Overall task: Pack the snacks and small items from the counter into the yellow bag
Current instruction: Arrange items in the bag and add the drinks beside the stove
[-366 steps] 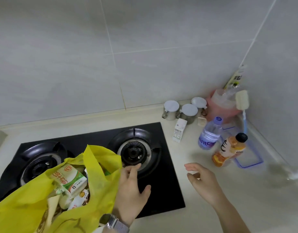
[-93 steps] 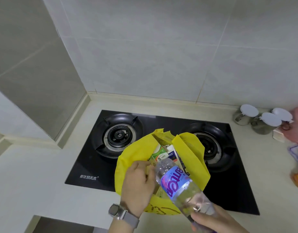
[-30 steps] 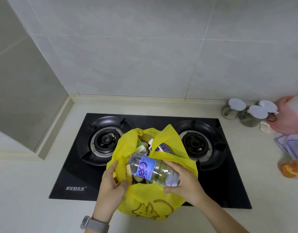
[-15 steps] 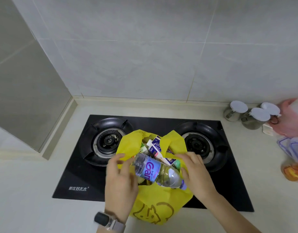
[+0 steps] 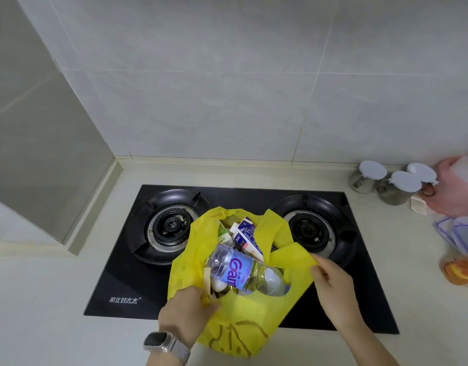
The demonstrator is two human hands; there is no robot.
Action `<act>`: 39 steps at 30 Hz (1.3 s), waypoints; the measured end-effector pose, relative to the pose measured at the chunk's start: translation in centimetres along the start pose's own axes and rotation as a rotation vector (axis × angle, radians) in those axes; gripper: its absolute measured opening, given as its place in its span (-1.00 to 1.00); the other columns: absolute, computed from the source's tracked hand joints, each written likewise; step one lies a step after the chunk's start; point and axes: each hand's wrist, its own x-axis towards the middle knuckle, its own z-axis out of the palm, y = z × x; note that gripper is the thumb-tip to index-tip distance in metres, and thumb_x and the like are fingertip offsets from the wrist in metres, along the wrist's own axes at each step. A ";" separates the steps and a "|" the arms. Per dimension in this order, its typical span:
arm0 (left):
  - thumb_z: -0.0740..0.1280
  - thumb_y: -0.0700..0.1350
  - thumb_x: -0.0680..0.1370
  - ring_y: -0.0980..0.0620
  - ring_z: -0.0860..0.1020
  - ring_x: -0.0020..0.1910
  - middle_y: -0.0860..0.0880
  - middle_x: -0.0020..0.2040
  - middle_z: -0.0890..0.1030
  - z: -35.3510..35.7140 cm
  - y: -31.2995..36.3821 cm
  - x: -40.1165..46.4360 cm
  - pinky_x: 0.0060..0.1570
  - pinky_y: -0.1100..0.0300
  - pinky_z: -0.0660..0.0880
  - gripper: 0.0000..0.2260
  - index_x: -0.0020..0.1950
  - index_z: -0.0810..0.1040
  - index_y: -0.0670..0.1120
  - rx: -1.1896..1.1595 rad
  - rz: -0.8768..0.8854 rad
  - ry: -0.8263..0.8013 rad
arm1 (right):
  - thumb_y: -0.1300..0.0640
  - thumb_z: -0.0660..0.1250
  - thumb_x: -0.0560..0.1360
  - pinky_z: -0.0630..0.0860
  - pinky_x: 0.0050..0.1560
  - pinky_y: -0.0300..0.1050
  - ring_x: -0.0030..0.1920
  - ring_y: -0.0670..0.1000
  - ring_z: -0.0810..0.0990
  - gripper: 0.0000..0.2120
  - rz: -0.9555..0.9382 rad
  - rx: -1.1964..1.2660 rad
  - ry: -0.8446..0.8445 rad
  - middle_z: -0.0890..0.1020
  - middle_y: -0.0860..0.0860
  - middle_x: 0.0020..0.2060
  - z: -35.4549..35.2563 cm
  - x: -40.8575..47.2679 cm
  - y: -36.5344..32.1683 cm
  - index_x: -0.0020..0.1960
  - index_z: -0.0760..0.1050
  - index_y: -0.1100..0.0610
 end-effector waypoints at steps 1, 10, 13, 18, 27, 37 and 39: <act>0.21 0.25 0.49 -0.10 0.58 -0.04 0.00 -0.27 0.44 0.1 -0.1 -0.4 -0.22 0.17 0.41 -0.59 -0.39 0.25 0.00 0.011 0.012 0.074 | 0.35 0.21 0.54 0.43 -0.13 -0.42 -0.12 -0.16 0.58 -0.71 0.004 0.047 0.008 0.65 -0.09 -0.16 -0.4 -0.3 -0.7 -0.01 0.60 0.01; 0.32 -0.12 0.53 0.12 0.38 -0.49 0.04 -0.54 0.42 -0.3 -2.4 -2.4 -0.43 0.31 0.31 -0.66 -0.46 0.45 -0.03 -0.634 0.167 0.457 | 0.19 0.12 0.61 0.48 -0.18 -0.18 -0.33 -0.06 0.54 -0.66 0.133 0.516 -0.225 0.58 0.05 -0.41 -0.4 -0.9 -8.4 -0.26 0.52 0.22; 0.23 -0.18 0.56 0.01 0.47 -0.41 -0.01 -0.48 0.49 -1.0 -3.6 -2.4 -0.32 0.20 0.46 -0.70 -0.37 0.54 -0.12 -1.219 0.117 0.424 | 0.17 0.04 0.62 0.36 -0.20 -0.05 -0.49 0.00 0.40 -0.51 0.216 0.831 -0.167 0.42 0.06 -0.57 -0.9 -0.1 -9.6 -0.47 0.39 0.11; 0.08 -0.27 0.58 -0.07 0.49 -0.30 -0.17 -0.13 0.57 -0.8 -3.1 -0.7 -0.37 0.08 0.49 -0.76 -0.16 0.50 -0.12 -1.701 -0.334 0.188 | 0.29 0.11 0.57 0.45 -0.26 -0.07 -0.45 0.01 0.51 -0.78 0.204 1.152 -0.094 0.55 0.06 -0.44 -2.3 1.4 -9.9 -0.04 0.51 0.11; 0.42 0.18 0.24 -0.08 0.41 0.19 0.01 0.19 0.47 -1.1 -1.3 -2.1 0.20 0.00 0.31 -0.42 0.23 0.48 0.06 -0.151 0.321 0.741 | -0.06 0.60 0.14 0.50 -0.21 -0.19 -0.19 -0.02 0.51 -0.53 0.011 0.901 -0.203 0.61 0.01 -0.10 -1.7 -0.8 -10.9 -0.01 0.57 -0.02; 0.34 0.01 0.50 0.10 0.53 -0.33 0.07 -0.33 0.59 -6.1 3.4 -4.2 -0.33 0.34 0.44 -0.88 -0.23 0.56 0.05 -0.671 0.562 0.486 | 0.39 0.33 0.46 0.47 -0.13 -0.19 -0.18 -0.06 0.55 -0.72 -0.017 0.678 -0.070 0.63 -0.03 -0.26 -2.2 -2.1 -11.8 -0.18 0.61 0.01; 0.26 0.19 0.47 0.15 0.55 -0.17 0.13 -0.22 0.59 -5.9 4.5 -5.5 -0.17 0.25 0.49 -0.71 -0.18 0.60 0.00 -0.480 0.694 0.492 | 0.39 0.33 0.45 0.48 -0.17 -0.27 -0.20 -0.07 0.54 -0.71 -0.016 0.648 -0.084 0.63 -0.03 -0.28 -2.6 -2.5 -11.7 -0.18 0.61 0.00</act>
